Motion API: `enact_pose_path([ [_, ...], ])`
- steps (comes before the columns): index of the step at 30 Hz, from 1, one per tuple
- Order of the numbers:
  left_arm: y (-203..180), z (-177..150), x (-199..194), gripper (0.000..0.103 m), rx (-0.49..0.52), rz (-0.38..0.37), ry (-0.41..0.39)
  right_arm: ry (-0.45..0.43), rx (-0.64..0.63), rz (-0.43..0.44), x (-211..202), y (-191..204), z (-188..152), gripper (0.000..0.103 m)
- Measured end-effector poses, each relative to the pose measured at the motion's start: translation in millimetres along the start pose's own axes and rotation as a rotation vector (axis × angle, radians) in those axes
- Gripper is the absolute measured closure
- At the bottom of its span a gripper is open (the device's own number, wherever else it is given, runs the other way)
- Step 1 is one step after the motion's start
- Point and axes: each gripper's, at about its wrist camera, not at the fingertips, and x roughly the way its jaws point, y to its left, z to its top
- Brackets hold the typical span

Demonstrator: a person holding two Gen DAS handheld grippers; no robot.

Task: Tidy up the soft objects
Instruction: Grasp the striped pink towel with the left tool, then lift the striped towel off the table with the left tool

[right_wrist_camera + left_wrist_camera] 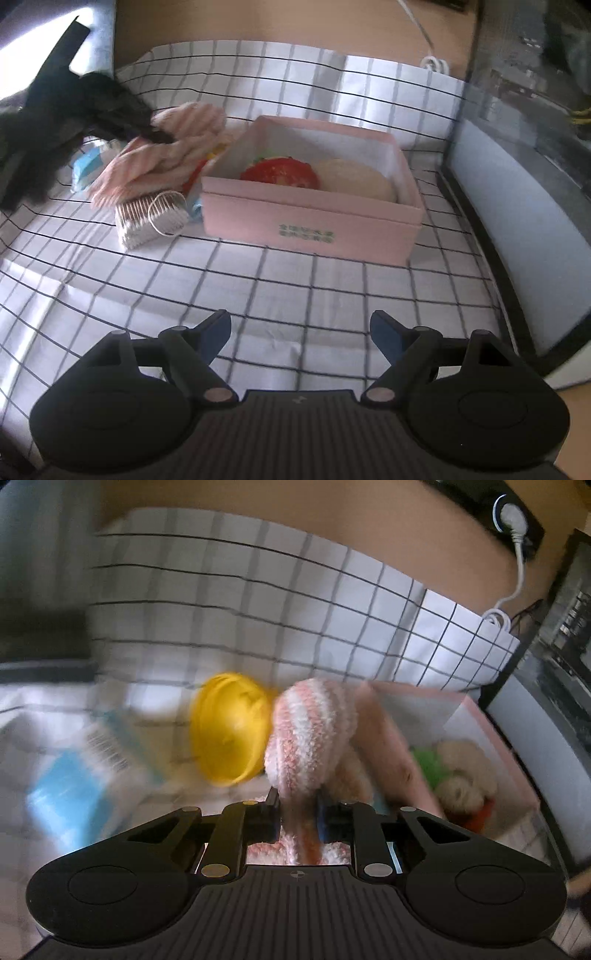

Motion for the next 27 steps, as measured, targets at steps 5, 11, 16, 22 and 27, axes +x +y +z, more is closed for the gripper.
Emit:
enact_pose_path([
  [5,45,-51,-58,0.082,-0.067,0.129,0.026,-0.018,-0.05,0.087,12,19,14,0.02],
  [11,96,-113,-124,0.082,-0.264,0.233,0.014,-0.062,-0.179,0.217,25,64,44,0.02],
  [16,111,-135,-167,0.077,-0.378,0.215,-0.085,-0.088,-0.303,0.318,55,113,79,0.02],
  [22,102,-140,-192,0.075,-0.352,0.193,-0.143,-0.075,-0.41,0.35,111,156,107,0.02],
  [27,104,-142,-205,0.075,-0.381,0.205,-0.196,0.069,-0.242,0.384,133,156,115,0.02],
])
